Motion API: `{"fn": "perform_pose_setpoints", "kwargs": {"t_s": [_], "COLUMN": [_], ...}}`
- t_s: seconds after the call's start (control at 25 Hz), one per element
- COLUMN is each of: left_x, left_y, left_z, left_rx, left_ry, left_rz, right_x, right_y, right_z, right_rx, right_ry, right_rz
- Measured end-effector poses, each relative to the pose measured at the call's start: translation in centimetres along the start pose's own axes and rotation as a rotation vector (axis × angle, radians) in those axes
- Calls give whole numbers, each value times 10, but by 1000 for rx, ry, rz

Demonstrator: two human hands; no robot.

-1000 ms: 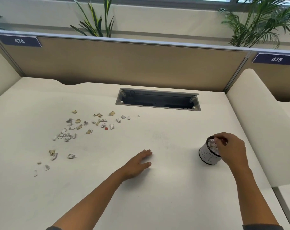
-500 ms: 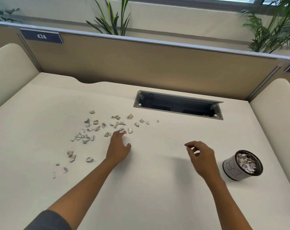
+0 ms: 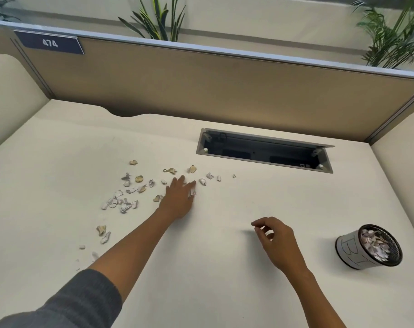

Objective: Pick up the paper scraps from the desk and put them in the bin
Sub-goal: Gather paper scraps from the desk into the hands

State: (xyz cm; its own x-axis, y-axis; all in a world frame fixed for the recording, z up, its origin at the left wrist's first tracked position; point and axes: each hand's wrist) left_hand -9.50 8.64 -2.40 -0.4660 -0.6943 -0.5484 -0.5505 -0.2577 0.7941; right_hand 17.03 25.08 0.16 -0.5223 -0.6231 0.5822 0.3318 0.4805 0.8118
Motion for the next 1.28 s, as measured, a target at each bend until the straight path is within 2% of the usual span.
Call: {"fn": "perform_pose_setpoints", "kwargs": {"t_s": [0.2, 0.48, 0.72, 0.92, 1.16, 1.28], "left_x": [1, -9, -12, -8, -17, -24], "left_y": [-2, 6, -2, -11, -7, -8], "left_z": [-21, -44, -60, -65, -78, -87], "left_rx": [-108, -129, -132, -147, -133, -111], "left_ry": [-94, -26, -17, -62, -140, -123], "left_rz": [6, 165, 200, 241, 373, 437], "right_x": [19, 50, 75, 98, 107, 108], "right_y": [-8, -37, -76, -94, -102, -102], "right_z": [38, 122, 147, 143, 120, 107], "right_rx": [61, 145, 313, 308, 351, 324], "right_ry": [57, 64, -11, 194, 387, 437], "right_rz": [18, -211, -333, -227, -333, -397]}}
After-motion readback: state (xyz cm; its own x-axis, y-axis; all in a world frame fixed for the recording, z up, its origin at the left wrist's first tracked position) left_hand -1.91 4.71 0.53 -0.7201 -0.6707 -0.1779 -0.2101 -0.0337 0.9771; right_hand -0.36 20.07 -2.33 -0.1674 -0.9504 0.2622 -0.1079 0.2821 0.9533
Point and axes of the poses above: each hand's wrist, its own z-axis towards the middle knuckle, its own y-axis out of the back of the hand, x = y × z, and after that the axes turned 14 degrees about -z, right-handed
